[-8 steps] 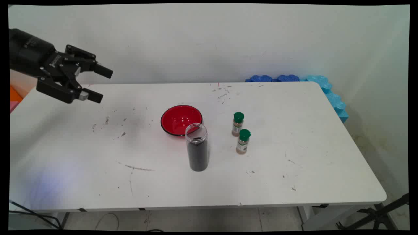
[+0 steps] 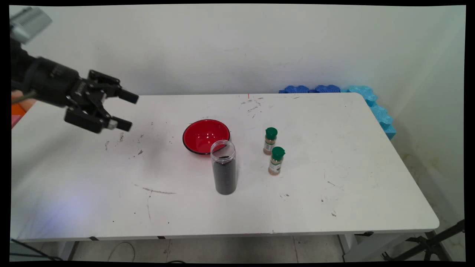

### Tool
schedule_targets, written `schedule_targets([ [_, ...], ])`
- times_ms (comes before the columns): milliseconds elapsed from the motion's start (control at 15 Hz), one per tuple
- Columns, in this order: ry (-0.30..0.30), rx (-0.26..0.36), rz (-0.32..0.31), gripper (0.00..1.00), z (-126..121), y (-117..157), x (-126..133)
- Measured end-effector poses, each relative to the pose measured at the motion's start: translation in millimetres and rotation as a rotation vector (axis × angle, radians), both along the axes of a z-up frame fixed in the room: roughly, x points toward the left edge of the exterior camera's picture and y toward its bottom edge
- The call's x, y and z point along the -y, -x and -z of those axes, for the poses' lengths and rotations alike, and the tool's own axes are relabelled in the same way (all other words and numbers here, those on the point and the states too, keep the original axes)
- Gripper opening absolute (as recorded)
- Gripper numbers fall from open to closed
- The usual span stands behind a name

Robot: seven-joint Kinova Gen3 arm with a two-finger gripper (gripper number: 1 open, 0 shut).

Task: Pick up the black seasoning powder from the table

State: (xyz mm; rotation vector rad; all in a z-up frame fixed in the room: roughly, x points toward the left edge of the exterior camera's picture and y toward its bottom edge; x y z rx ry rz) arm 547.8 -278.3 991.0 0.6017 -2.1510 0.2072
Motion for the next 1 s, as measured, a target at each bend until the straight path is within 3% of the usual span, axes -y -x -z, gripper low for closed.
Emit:
schedule_targets([
  [1000, -0.036, 0.021, -0.028, 1.0, 106.0, 87.4, 12.2],
])
